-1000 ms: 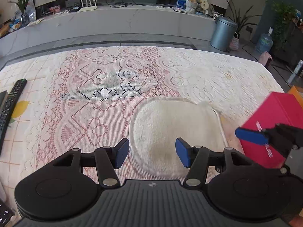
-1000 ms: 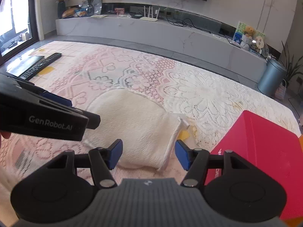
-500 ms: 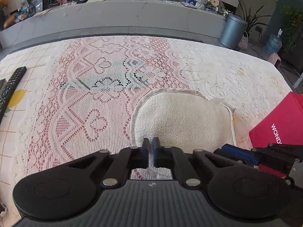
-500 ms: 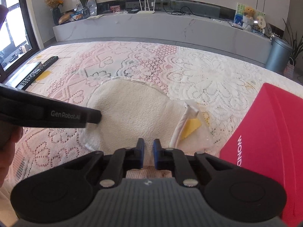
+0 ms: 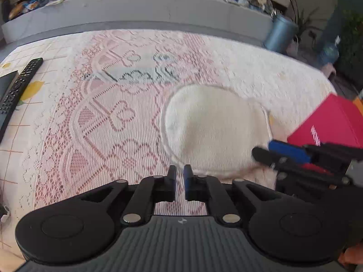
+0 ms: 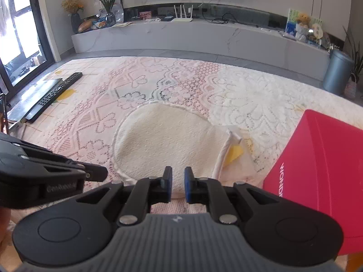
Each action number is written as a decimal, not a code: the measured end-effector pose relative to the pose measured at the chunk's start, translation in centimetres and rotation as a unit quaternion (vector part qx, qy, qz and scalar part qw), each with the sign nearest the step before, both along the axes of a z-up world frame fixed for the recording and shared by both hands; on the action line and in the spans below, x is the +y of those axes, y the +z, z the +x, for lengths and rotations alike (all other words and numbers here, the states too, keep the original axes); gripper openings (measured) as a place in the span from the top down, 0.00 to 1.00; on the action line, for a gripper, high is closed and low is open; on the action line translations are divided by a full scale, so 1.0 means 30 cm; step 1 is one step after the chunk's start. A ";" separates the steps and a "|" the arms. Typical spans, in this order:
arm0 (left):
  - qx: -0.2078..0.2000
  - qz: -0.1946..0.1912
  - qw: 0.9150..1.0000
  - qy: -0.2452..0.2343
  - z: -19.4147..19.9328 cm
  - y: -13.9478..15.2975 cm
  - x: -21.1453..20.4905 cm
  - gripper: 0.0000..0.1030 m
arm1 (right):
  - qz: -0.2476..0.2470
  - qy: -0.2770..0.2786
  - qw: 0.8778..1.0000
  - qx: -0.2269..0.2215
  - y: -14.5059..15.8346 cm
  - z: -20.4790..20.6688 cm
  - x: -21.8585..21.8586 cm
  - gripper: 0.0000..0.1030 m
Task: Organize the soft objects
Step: 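Close the right tool on the edge of the white oval pad, then lift the white pad with the right tool while the left tool grasps its rim, then release the pad from the right tool and grasp the yellow cloth, then carry the white pad and yellow cloth over the orange box with both tools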
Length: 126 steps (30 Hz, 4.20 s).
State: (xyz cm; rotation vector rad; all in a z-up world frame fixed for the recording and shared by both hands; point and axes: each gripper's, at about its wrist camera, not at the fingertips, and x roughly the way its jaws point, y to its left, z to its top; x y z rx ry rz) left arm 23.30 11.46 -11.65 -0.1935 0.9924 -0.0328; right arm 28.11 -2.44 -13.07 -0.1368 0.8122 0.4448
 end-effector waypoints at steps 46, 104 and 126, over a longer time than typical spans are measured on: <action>0.047 -0.093 0.993 0.049 -0.068 -0.061 0.061 0.25 | 0.037 0.035 0.996 0.077 -0.078 -0.059 -0.004 0.94; -0.021 0.005 0.998 0.057 -0.008 -0.030 -0.022 0.87 | 0.027 -0.029 0.999 0.014 -0.109 0.138 0.021 0.99; -0.016 0.000 1.000 0.003 -0.206 0.132 -0.106 0.87 | 0.003 0.031 0.999 0.028 0.136 -0.138 -0.055 0.99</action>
